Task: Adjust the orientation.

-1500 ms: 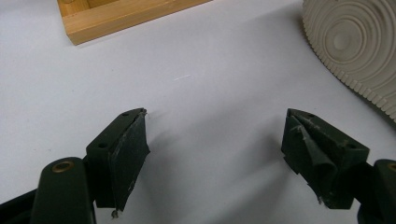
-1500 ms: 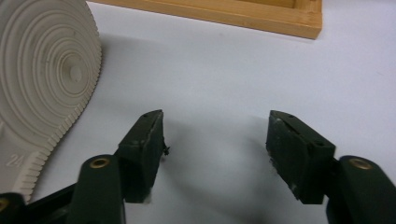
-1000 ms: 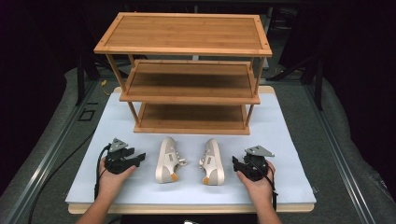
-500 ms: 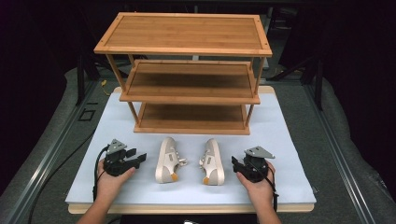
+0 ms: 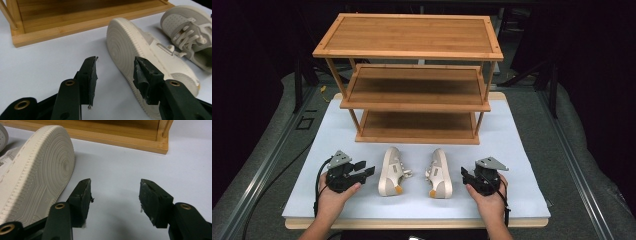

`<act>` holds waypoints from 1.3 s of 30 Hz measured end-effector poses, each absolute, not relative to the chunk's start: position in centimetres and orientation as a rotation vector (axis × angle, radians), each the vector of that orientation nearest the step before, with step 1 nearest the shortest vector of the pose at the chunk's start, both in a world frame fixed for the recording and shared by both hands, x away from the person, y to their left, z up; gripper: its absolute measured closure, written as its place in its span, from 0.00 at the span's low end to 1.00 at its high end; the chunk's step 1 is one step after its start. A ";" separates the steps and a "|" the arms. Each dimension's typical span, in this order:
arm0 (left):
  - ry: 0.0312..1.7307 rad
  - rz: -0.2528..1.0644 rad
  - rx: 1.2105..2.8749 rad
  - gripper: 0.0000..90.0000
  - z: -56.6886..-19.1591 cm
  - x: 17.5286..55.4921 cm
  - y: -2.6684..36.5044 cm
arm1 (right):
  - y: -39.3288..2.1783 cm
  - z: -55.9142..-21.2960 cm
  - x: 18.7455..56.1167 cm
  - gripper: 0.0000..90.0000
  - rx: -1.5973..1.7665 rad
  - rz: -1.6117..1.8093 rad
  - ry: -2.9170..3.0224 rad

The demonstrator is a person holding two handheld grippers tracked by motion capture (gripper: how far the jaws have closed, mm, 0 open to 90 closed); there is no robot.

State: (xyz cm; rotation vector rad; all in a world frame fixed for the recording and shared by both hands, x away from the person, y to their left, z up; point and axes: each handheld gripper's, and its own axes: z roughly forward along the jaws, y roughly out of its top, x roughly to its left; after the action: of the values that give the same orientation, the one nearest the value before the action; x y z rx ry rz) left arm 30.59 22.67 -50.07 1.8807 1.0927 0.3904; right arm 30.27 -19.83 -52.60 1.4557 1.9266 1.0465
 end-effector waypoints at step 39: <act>0.963 0.382 1.944 0.70 -49.5 29.6 18.5 | -19.3 -50.3 28.9 0.47 1.478 1.320 1.855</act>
State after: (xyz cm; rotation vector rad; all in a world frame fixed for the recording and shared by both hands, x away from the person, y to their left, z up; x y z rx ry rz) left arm 29.59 18.49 -49.46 1.9436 0.9633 0.3819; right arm 28.92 -19.27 -50.27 1.4782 1.8546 1.3204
